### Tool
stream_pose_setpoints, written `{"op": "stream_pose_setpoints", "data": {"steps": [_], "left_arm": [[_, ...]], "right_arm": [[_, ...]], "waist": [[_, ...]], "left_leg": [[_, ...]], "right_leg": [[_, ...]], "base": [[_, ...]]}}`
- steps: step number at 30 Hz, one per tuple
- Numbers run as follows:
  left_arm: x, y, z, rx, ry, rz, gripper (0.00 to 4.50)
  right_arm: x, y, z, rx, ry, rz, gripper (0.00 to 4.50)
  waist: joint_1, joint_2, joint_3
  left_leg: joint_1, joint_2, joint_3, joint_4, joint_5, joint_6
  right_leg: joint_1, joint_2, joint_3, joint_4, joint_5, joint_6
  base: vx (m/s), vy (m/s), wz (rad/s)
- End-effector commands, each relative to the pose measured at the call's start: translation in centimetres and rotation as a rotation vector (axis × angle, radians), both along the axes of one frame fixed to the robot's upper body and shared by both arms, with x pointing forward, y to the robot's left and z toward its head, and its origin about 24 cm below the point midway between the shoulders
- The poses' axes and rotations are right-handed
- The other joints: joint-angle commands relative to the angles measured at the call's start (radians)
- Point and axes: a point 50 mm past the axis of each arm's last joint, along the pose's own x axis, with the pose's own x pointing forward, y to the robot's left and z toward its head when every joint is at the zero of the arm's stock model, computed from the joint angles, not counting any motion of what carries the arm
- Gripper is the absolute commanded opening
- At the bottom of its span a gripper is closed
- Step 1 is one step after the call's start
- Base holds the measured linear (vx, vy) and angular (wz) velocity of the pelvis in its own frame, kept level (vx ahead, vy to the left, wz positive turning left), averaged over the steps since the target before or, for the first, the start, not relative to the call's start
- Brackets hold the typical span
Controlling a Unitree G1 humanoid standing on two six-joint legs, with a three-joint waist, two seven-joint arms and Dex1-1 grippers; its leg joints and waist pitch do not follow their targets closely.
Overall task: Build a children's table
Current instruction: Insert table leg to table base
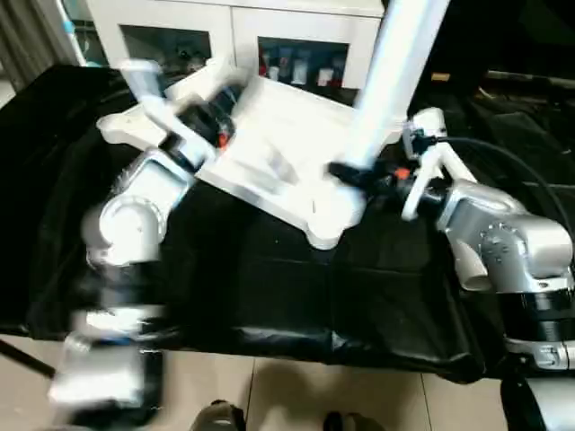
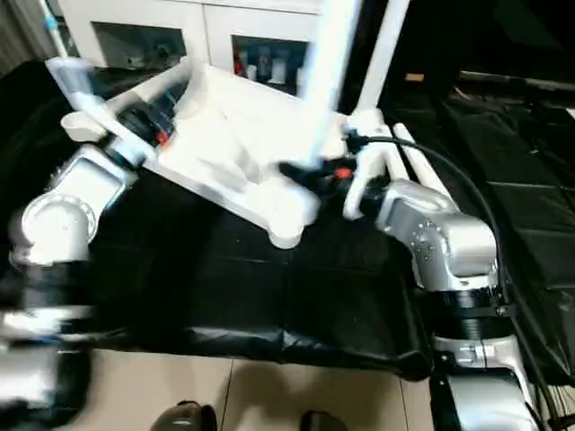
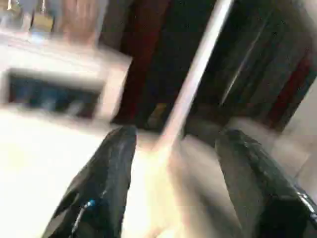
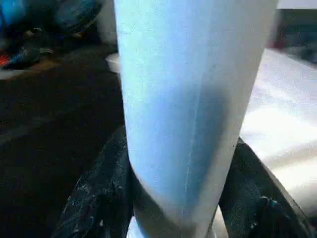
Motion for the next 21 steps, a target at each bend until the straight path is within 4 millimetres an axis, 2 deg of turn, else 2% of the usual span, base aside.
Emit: {"op": "stream_pose_setpoints", "data": {"steps": [1,2,3,4,5,6,7,9,10,11,12,13,14,15,16,17,18,19,20,21], "left_arm": [[-0.1,-0.7,-2.4,0.344,-0.005,-0.135,3.28],[-0.1,-0.7,-2.4,0.344,-0.005,-0.135,3.28],[-0.1,-0.5,-3.6,0.525,-0.011,-0.236,3.61],[0.2,-0.5,-3.7,0.565,-0.016,-0.248,3.61],[0.5,-0.4,-4.0,0.608,-0.017,-0.244,3.71],[0.8,-0.4,-4.2,0.649,-0.016,-0.246,3.72],[1.0,-0.5,-4.5,0.695,-0.014,-0.261,3.72],[1.3,-0.8,-5.1,0.750,-0.001,-0.306,3.72],[1.4,-1.0,-5.2,0.764,0.003,-0.314,3.71],[1.6,-1.2,-5.3,0.779,0.005,-0.310,3.71],[1.6,-1.2,-5.3,0.779,0.005,-0.310,3.71],[2.0,-1.8,-5.4,0.832,-0.006,-0.303,3.71],[2.2,-1.9,-5.5,0.866,-0.009,-0.305,3.71],[2.2,-1.9,-5.5,0.867,-0.010,-0.305,3.71],[2.3,-2.1,-5.5,0.885,-0.011,-0.310,3.71],[2.3,-2.1,-5.5,0.888,-0.012,-0.312,3.71],[2.4,-2.2,-5.6,0.921,-0.006,-0.332,3.71],[2.4,-2.2,-5.6,0.921,-0.006,-0.332,3.71],[2.4,-2.1,-5.8,0.960,0.001,-0.346,3.71],[2.5,-2.1,-6.0,0.993,0.008,-0.353,3.71]], "right_arm": [[-0.7,-0.6,-0.2,-0.042,-0.039,-0.032,1.84],[-0.7,-0.6,-0.2,-0.042,-0.039,-0.032,1.84],[-1.5,-0.9,-0.4,-0.049,-0.039,-0.045,1.84],[-1.8,-1.2,-0.5,-0.046,-0.030,-0.060,1.84],[-2.0,-1.5,-0.6,-0.045,-0.022,-0.077,1.84],[-2.2,-1.8,-0.6,-0.044,-0.020,-0.095,1.84],[-2.5,-2.2,-0.7,-0.041,-0.010,-0.113,1.84],[-3.1,-2.6,-0.8,-0.039,-0.005,-0.135,1.84],[-3.4,-2.8,-0.8,-0.037,0.000,-0.147,1.84],[-3.8,-3.1,-0.8,-0.038,0.002,-0.153,1.84],[-3.8,-3.1,-0.8,-0.038,0.002,-0.153,1.84],[-4.6,-3.7,-0.8,-0.046,0.005,-0.167,1.84],[-5.1,-4.0,-0.8,-0.059,0.007,-0.180,1.84],[-5.1,-4.0,-0.8,-0.059,0.007,-0.180,1.84],[-5.5,-4.3,-0.7,-0.068,0.009,-0.189,1.84],[-5.6,-4.3,-0.7,-0.070,0.009,-0.191,1.84],[-6.1,-4.7,-0.7,-0.100,0.007,-0.205,1.84],[-6.1,-4.7,-0.7,-0.100,0.007,-0.205,1.84],[-6.7,-4.8,-0.7,-0.112,0.008,-0.211,1.84],[-7.2,-4.9,-0.6,-0.120,0.008,-0.214,1.84]], "waist": [[-0.002,0.016,-0.096],[-0.002,0.016,-0.096],[-0.005,0.020,-0.095],[-0.007,0.028,-0.094],[-0.010,0.022,-0.094],[-0.011,0.028,-0.094],[-0.013,0.030,-0.091],[-0.016,0.029,-0.082],[-0.019,0.029,-0.079],[-0.023,0.039,-0.074],[-0.028,0.031,-0.075],[-0.038,0.048,-0.063],[-0.041,0.041,-0.063],[-0.044,0.038,-0.064],[-0.048,0.048,-0.059],[-0.053,0.042,-0.060],[-0.061,0.060,-0.052],[-0.069,0.049,-0.051],[-0.073,0.059,-0.046],[-0.076,0.058,-0.045]], "left_leg": [[0.038,0.030,-0.026,-0.084,-0.222,-0.022],[0.038,0.030,-0.026,-0.084,-0.222,-0.022],[0.037,0.028,-0.023,-0.081,-0.197,-0.011],[0.038,0.029,-0.021,-0.079,-0.197,-0.013],[0.037,0.025,-0.019,-0.079,-0.191,-0.006],[0.037,0.026,-0.021,-0.079,-0.193,-0.009],[0.035,0.028,-0.021,-0.079,-0.204,-0.011],[0.037,0.027,-0.018,-0.081,-0.250,-0.012],[0.035,0.027,-0.020,-0.082,-0.254,-0.014],[0.036,0.026,-0.019,-0.082,-0.271,-0.014],[0.039,0.028,-0.020,-0.083,-0.291,-0.014],[0.036,0.025,-0.020,-0.084,-0.302,-0.014],[0.040,0.026,-0.018,-0.084,-0.319,-0.009],[0.039,0.024,-0.021,-0.083,-0.312,-0.005],[0.034,0.023,-0.023,-0.085,-0.304,-0.004],[0.035,0.022,-0.022,-0.083,-0.299,0.004],[0.032,0.020,-0.025,-0.083,-0.294,0.009],[0.034,0.020,-0.023,-0.083,-0.311,0.013],[0.031,0.016,-0.024,-0.082,-0.310,0.015],[0.034,0.016,-0.023,-0.081,-0.311,0.021]], "right_leg": [[0.043,-0.037,0.023,-0.071,-0.266,-0.090],[0.043,-0.037,0.023,-0.071,-0.266,-0.090],[0.045,-0.035,0.023,-0.071,-0.191,-0.131],[0.046,-0.036,0.025,-0.060,-0.165,-0.145],[0.050,-0.031,0.024,-0.062,-0.136,-0.162],[0.052,-0.035,0.024,-0.056,-0.123,-0.176],[0.055,-0.038,0.024,-0.055,-0.121,-0.199],[0.056,-0.041,0.026,-0.067,-0.189,-0.209],[0.057,-0.042,0.025,-0.066,-0.198,-0.212],[0.054,-0.042,0.026,-0.072,-0.228,-0.210],[0.058,-0.043,0.025,-0.073,-0.253,-0.214],[0.053,-0.041,0.025,-0.078,-0.272,-0.211],[0.051,-0.036,0.025,-0.088,-0.292,-0.200],[0.059,-0.038,0.025,-0.085,-0.302,-0.191],[0.059,-0.040,0.025,-0.082,-0.301,-0.193],[0.059,-0.039,0.024,-0.087,-0.313,-0.190],[0.057,-0.039,0.024,-0.088,-0.321,-0.191],[0.057,-0.036,0.022,-0.093,-0.340,-0.190],[0.058,-0.035,0.021,-0.094,-0.350,-0.186],[0.057,-0.035,0.021,-0.097,-0.368,-0.181]], "base": [[0.000,0.000,0.00],[0.000,0.000,0.00],[0.000,0.000,0.00],[0.000,0.000,0.00],[0.000,0.000,0.00],[0.000,0.000,0.00],[0.000,0.000,0.00],[0.000,0.000,0.00],[0.000,0.000,0.00],[0.000,0.000,0.00],[0.000,0.000,0.00],[0.000,0.000,0.00],[0.000,0.000,0.00],[0.000,0.000,0.00],[0.000,0.000,0.00],[0.000,0.000,0.00],[0.000,0.000,0.00],[0.000,0.000,0.00],[0.000,0.000,0.00],[0.000,0.000,0.00]]}}
